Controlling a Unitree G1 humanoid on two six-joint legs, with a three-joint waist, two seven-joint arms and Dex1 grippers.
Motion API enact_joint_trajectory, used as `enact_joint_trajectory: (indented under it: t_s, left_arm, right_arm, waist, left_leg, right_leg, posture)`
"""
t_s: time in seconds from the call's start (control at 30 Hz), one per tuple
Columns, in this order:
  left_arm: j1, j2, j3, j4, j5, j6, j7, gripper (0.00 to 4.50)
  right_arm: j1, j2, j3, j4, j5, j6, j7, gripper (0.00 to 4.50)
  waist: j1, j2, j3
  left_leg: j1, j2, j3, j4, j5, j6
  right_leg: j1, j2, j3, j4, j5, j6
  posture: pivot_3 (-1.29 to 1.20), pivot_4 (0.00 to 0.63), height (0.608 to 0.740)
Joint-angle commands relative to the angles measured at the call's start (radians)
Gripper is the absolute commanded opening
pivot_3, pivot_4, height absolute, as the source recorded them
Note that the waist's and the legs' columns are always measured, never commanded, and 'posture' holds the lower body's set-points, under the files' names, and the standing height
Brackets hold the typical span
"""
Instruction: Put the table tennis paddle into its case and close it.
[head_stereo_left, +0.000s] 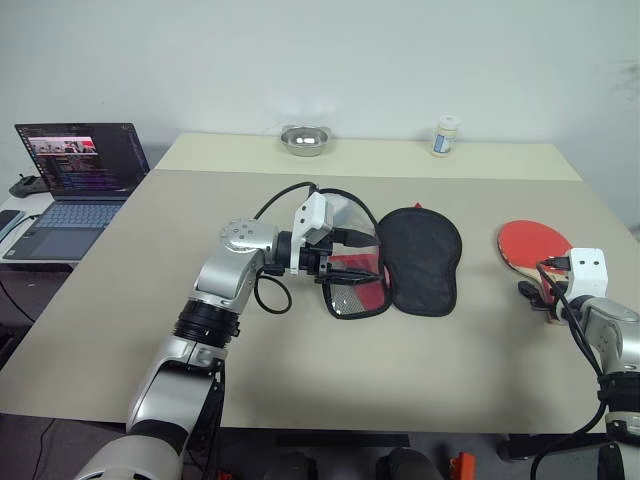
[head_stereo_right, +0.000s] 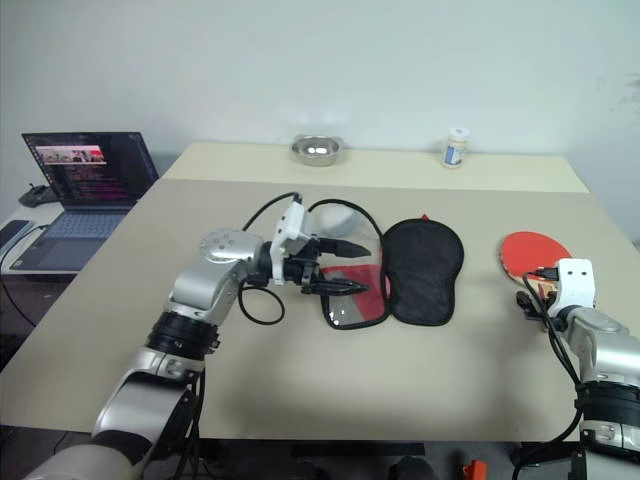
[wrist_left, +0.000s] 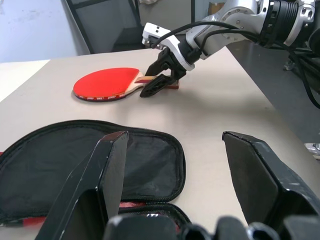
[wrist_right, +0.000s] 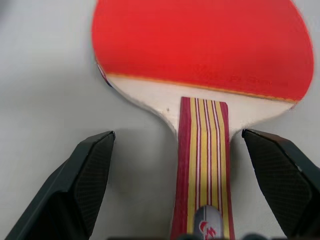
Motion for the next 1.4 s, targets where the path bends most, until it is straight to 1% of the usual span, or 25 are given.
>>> enact_joint_trajectory:
  t_s: [0.03,0.23,0.27,0.37,0.43,0.53,0.57,0.67,0.77,0.9,1.0,1.17,1.4]
  left_arm:
    - [-0.015,0.006,0.007,-0.017,0.000,-0.019,0.001,3.29]
    - [0.001,0.023,0.023,-0.022,-0.005,-0.015,0.008,3.29]
    - [0.004,0.026,0.026,-0.026,-0.009,-0.014,0.008,3.29]
    - [0.041,0.061,0.035,-0.054,-0.020,-0.002,-0.006,3.29]
    - [0.061,0.077,0.041,-0.062,-0.018,0.000,0.008,3.29]
    - [0.087,0.096,0.061,-0.070,-0.021,0.021,0.045,3.29]
    - [0.092,0.099,0.064,-0.073,-0.022,0.025,0.052,3.29]
    - [0.104,0.105,0.070,-0.084,-0.024,0.035,0.072,3.29]
    - [0.111,0.103,0.073,-0.095,-0.024,0.039,0.088,3.29]
    - [0.119,0.097,0.072,-0.113,-0.024,0.048,0.105,3.29]
    - [0.120,0.096,0.070,-0.118,-0.024,0.050,0.115,3.29]
    - [0.126,0.093,0.065,-0.131,-0.024,0.054,0.124,3.29]
    - [0.135,0.093,0.073,-0.144,-0.032,0.048,0.124,3.29]
  right_arm:
    - [-0.019,-0.015,0.001,0.024,-0.014,-0.008,-0.011,3.57]
    - [-0.038,0.005,-0.037,0.017,0.012,0.013,-0.039,1.44]
    - [-0.040,0.007,-0.041,0.006,0.017,0.015,-0.043,1.16]
    - [-0.030,0.021,-0.035,-0.143,0.049,0.021,-0.029,1.14]
    - [-0.021,0.040,-0.037,-0.252,0.067,0.060,-0.039,1.14]
    - [-0.029,0.103,-0.042,-0.486,0.116,0.179,-0.098,1.13]
    - [-0.032,0.120,-0.043,-0.535,0.126,0.211,-0.115,1.13]
    - [-0.035,0.222,-0.012,-0.685,0.148,0.318,-0.191,1.13]
    - [-0.031,0.328,0.026,-0.757,0.146,0.374,-0.258,1.12]
    - [-0.024,0.484,0.098,-0.769,0.111,0.380,-0.350,1.12]
    - [-0.041,0.544,0.124,-0.742,0.091,0.362,-0.385,1.12]
    - [-0.059,0.583,0.158,-0.671,0.063,0.316,-0.402,1.12]
    - [-0.061,0.584,0.164,-0.595,0.046,0.275,-0.388,1.12]
  waist:
    - [-0.001,0.000,0.000]
    - [-0.002,0.000,0.000]
    - [-0.003,0.000,0.000]
    - [-0.010,0.001,0.000]
    - [-0.019,0.004,0.002]
    - [-0.022,0.006,0.004]
    - [-0.022,0.006,0.004]
    - [-0.021,0.006,0.004]
    - [-0.021,0.006,0.003]
    - [-0.022,0.006,0.004]
    - [-0.022,0.006,0.004]
    - [-0.022,0.006,0.004]
    - [-0.022,0.006,0.004]
  left_leg:
    - [0.000,0.000,0.000,0.000,0.000,0.000]
    - [0.000,0.000,0.000,0.000,0.000,0.000]
    - [0.000,0.000,0.000,0.000,0.000,0.000]
    - [0.000,0.000,0.001,0.001,0.000,0.000]
    - [0.000,0.001,0.001,0.000,0.000,0.000]
    - [0.000,0.001,0.000,-0.001,0.000,0.000]
    - [-0.001,0.001,0.000,-0.001,0.000,0.000]
    - [-0.001,0.001,0.000,-0.001,0.000,0.000]
    - [-0.001,0.000,0.000,-0.001,0.000,0.000]
    - [-0.001,0.000,0.000,0.000,0.000,0.000]
    - [-0.002,0.000,0.000,-0.001,0.000,0.000]
    - [-0.002,-0.001,0.000,0.000,0.000,0.000]
    - [-0.002,0.000,0.000,-0.001,0.000,0.000]
  right_leg:
    - [0.000,0.000,0.000,0.000,0.000,0.000]
    - [0.000,0.000,0.000,0.000,0.000,0.000]
    - [0.000,0.000,0.000,0.000,0.000,0.000]
    - [0.000,0.000,0.002,0.000,0.001,0.001]
    - [0.000,0.000,0.001,0.001,0.001,0.001]
    - [-0.002,0.000,0.001,0.001,0.001,0.001]
    - [-0.002,0.000,0.001,0.001,0.001,0.001]
    - [-0.002,0.000,0.000,0.001,0.001,0.001]
    - [-0.002,-0.001,0.000,0.001,0.001,0.001]
    - [-0.002,-0.001,0.000,0.001,0.001,0.001]
    - [-0.003,-0.001,0.000,0.002,0.001,0.001]
    - [-0.003,-0.002,0.000,0.001,0.001,0.001]
    - [-0.004,-0.001,0.000,0.001,0.001,0.001]
  posture:
    - [0.00,0.150,0.740]
    - [0.00,0.150,0.740]
    - [0.00,0.150,0.740]
    - [0.00,0.150,0.740]
    - [0.00,0.150,0.740]
    - [0.00,0.150,0.740]
    - [0.00,0.150,0.740]
    - [0.00,0.150,0.740]
    - [0.00,0.150,0.740]
    - [0.00,0.150,0.740]
    - [0.00,0.150,0.740]
    - [0.00,0.150,0.740]
    - [0.00,0.150,0.740]
